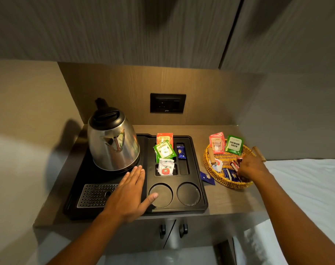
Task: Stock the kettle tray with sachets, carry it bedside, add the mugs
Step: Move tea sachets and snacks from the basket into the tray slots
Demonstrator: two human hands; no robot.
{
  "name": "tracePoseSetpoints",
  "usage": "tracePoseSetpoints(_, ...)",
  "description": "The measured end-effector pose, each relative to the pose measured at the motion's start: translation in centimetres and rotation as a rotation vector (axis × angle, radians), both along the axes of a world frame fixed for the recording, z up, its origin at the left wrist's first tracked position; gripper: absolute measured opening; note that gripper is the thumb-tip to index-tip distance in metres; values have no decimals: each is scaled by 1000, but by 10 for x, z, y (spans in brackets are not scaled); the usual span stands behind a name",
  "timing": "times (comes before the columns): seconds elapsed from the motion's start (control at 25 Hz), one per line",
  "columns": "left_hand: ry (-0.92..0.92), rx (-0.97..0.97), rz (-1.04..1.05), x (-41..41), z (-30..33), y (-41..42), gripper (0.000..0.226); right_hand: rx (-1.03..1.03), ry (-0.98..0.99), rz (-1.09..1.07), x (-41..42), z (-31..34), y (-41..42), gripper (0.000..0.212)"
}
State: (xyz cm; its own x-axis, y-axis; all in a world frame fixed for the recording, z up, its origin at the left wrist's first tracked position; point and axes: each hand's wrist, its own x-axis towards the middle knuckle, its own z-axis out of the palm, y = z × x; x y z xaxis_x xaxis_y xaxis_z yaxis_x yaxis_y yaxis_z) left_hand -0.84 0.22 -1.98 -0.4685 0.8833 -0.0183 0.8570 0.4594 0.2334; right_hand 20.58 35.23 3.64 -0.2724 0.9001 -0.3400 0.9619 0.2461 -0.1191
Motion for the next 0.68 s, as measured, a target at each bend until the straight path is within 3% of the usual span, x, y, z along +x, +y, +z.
tracePoseSetpoints(0.12,-9,3,2,0,0,0,99,22,78,-44,1,10,-3,31)
tracePoseSetpoints(0.28,-11,-1,7,2,0,-1,98,112,392,-56,-20,39,-24,18)
tracePoseSetpoints(0.4,-6,-2,-1,2,3,-1,98,-79,548,105,-77,37,-74,21)
tracePoseSetpoints(0.48,-16,0,-1,1,5,-1,98,-203,459,156,-112,25,-98,10)
tracePoseSetpoints(0.52,-19,2,1,2,7,-1,99,-200,394,177,-122,20,-102,15)
tracePoseSetpoints(0.6,-23,0,2,4,7,-2,99,-135,355,214,-117,14,-100,17)
tracePoseSetpoints(0.68,-20,1,7,3,7,-2,99,2,342,232,-92,8,-90,6)
